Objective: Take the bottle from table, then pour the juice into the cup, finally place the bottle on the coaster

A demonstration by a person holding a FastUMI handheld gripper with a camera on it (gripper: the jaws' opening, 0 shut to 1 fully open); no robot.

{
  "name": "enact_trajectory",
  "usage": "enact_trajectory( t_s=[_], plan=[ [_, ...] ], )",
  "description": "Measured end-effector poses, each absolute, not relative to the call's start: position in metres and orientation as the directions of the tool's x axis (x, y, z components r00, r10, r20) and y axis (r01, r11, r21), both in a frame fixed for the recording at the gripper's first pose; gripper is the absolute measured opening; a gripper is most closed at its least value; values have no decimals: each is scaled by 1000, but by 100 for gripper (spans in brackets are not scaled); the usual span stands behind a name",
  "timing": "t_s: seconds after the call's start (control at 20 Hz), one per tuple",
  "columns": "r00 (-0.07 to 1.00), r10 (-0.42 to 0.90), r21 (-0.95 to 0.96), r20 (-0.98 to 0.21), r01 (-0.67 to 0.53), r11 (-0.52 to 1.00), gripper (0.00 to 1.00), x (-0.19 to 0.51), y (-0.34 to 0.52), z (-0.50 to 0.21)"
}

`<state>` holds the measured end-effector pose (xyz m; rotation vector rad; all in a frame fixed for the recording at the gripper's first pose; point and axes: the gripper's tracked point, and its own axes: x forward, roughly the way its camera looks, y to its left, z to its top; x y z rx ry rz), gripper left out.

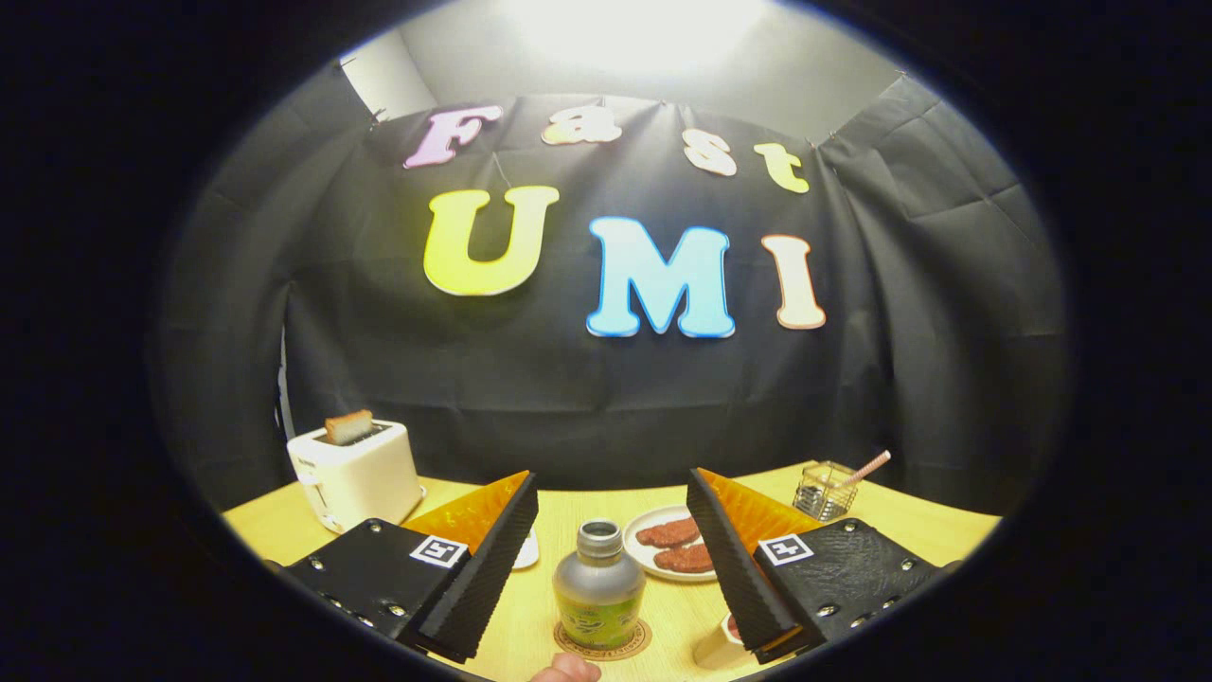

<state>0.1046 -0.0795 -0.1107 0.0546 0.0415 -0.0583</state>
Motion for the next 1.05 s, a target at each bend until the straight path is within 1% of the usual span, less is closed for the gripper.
enact_trajectory(
  t_s=[0.3,0.6,0.7,0.95,1.05],
  plan=[
    [999,-51,17,15,51,999,96,73,-95,-34],
    [999,54,-8,2,-54,999,96,58,-90,-16],
    [998,64,-14,5,-64,998,95,55,-94,-9],
    [997,69,-6,29,-69,998,95,47,-115,12],
    [995,88,1,41,-88,996,95,45,-124,17]
  ],
)
